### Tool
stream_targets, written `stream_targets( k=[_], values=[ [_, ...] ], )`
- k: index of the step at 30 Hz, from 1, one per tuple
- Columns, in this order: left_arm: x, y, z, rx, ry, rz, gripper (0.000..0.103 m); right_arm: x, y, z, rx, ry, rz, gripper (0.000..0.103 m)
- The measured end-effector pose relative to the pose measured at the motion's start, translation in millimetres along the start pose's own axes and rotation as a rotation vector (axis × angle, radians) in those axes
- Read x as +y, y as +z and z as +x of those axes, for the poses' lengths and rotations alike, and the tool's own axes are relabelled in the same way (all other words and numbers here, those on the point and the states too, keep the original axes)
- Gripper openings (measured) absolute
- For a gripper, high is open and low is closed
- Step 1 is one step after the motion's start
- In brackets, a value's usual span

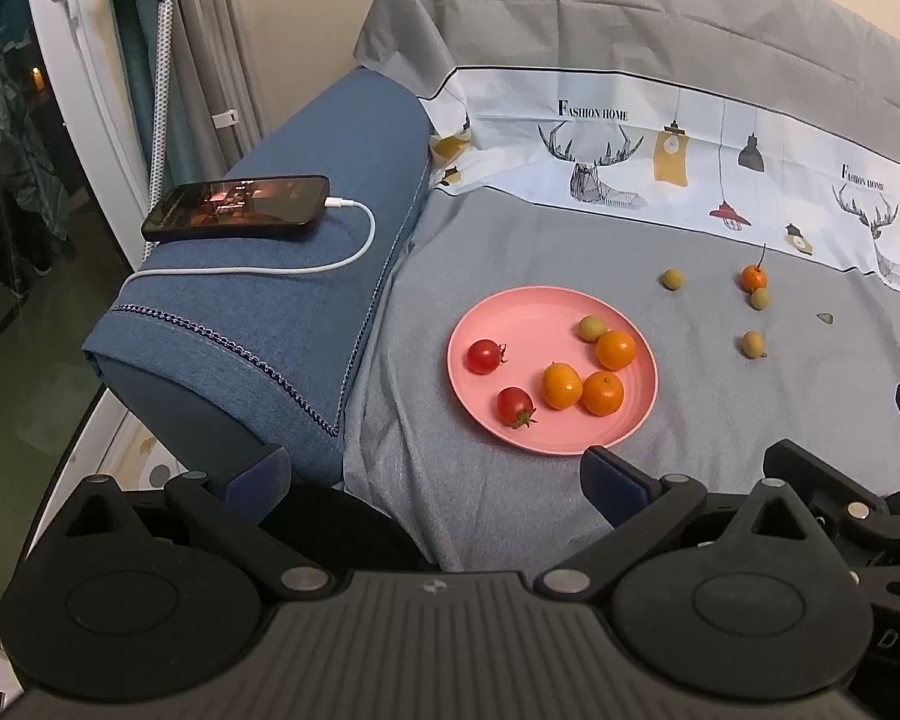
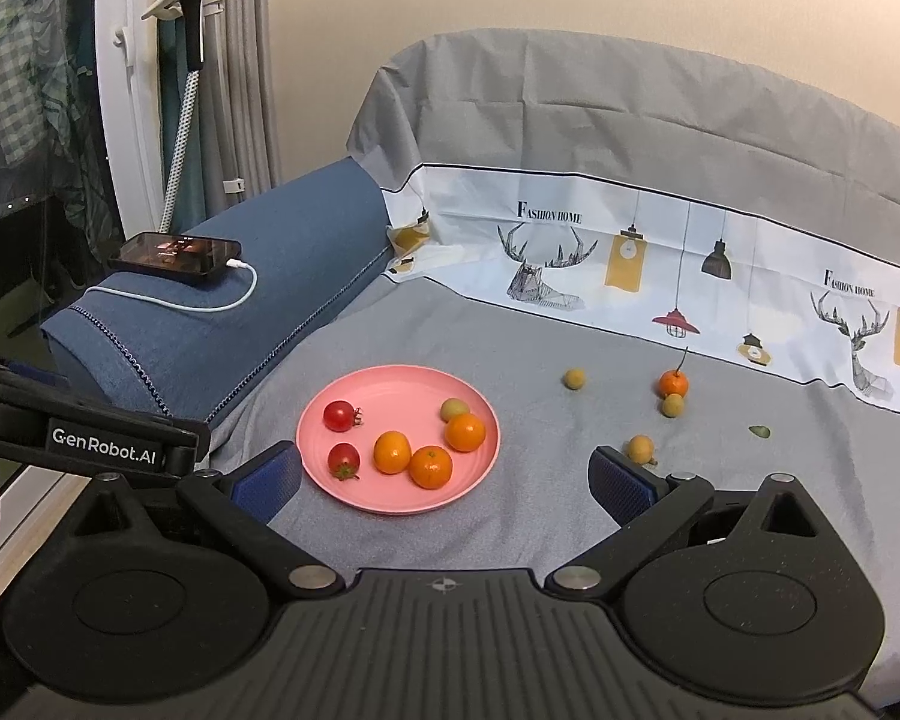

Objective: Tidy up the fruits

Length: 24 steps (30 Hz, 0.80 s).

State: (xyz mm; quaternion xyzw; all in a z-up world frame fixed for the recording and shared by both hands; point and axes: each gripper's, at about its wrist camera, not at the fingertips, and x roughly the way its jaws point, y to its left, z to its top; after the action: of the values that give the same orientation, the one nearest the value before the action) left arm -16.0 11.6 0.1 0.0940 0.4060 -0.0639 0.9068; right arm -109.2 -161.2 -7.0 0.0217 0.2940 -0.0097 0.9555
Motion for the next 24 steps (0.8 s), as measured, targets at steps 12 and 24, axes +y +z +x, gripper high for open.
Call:
stream_targets(
  k=[12, 24],
  values=[
    [-8, 1, 13, 0.046, 0.007, 0.030, 0.103, -7, -4, 11, 0.021, 0.004, 0.044, 0.101],
    [-37, 26, 36, 0.082, -0.008, 0.070, 0.103, -50, -12, 29, 0.034, -0.057, 0.154, 0.101]
  ],
)
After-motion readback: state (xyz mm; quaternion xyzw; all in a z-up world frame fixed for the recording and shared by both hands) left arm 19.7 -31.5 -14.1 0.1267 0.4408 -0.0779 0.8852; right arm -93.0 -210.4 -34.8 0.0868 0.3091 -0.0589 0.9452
